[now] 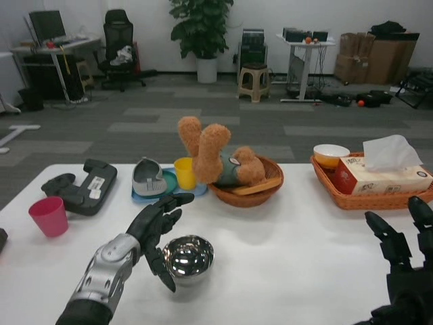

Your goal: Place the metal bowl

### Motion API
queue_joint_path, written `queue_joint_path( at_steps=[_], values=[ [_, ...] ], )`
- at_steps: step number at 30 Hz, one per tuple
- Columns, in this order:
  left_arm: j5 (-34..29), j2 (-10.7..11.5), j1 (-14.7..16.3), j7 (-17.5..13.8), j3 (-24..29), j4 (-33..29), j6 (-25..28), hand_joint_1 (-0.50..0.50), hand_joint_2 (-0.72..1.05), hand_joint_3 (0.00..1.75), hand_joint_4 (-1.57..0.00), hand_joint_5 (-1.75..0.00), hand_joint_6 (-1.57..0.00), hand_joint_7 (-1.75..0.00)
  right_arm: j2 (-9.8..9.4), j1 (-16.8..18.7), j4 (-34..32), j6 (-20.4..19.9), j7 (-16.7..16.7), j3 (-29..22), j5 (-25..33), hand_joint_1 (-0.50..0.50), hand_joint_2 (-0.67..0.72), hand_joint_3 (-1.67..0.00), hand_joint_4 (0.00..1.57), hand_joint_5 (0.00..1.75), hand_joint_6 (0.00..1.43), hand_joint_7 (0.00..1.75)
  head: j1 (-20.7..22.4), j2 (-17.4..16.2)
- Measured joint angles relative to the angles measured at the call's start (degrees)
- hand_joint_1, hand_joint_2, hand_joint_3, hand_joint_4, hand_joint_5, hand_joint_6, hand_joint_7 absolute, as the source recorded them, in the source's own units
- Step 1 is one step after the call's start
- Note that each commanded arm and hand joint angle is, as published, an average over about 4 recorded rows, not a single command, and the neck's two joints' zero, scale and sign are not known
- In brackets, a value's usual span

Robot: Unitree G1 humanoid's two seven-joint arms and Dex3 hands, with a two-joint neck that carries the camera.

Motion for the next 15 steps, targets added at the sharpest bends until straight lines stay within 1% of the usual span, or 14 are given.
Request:
queue_joint_path(
  at_steps=[6,8,11,13,15],
  values=[
    [-11.02,0.09,3.75,-0.09,1.09,-8.23,-1.41,-0.50,0.52,0.13,0.00,0.00,-0.24,-0.63,-0.02,0.18,-0.36,-0.01,0.00,-0.67,0.00,0.25,0.66,-0.24,0.40,0.68,0.00,0.56,-1.45,1.58],
    [-13.58,0.14,4.08,-0.14,1.65,-9.29,-2.29,-0.50,0.52,0.15,0.00,0.00,-0.24,-0.63,-0.02,0.19,-0.38,-0.01,0.00,-0.71,0.00,0.25,0.66,-0.24,0.40,0.68,0.00,0.56,-1.83,2.18],
    [-18.75,0.16,4.33,-0.24,2.84,-10.22,-4.63,-0.50,0.52,0.09,0.00,0.00,-0.24,-0.63,-0.02,0.21,-0.40,-0.01,0.00,-0.75,0.00,0.25,0.66,-0.20,0.40,0.68,0.00,0.56,-2.18,2.87],
    [-21.84,0.19,4.39,-0.24,3.72,-10.92,-6.54,-0.50,0.52,0.09,0.00,0.00,-0.24,-0.65,-0.02,0.23,-0.41,-0.01,0.00,-0.78,0.00,0.25,0.66,-0.20,0.40,0.68,0.00,0.56,-2.36,3.14],
    [-23.84,0.22,4.40,-0.23,4.79,-11.77,-7.95,-0.50,0.52,0.09,0.00,0.00,-0.26,-0.68,-0.02,0.23,-0.41,-0.01,0.00,-0.82,0.00,0.25,0.66,-0.24,0.40,0.68,0.00,0.56,-2.64,3.39]
  ],
)
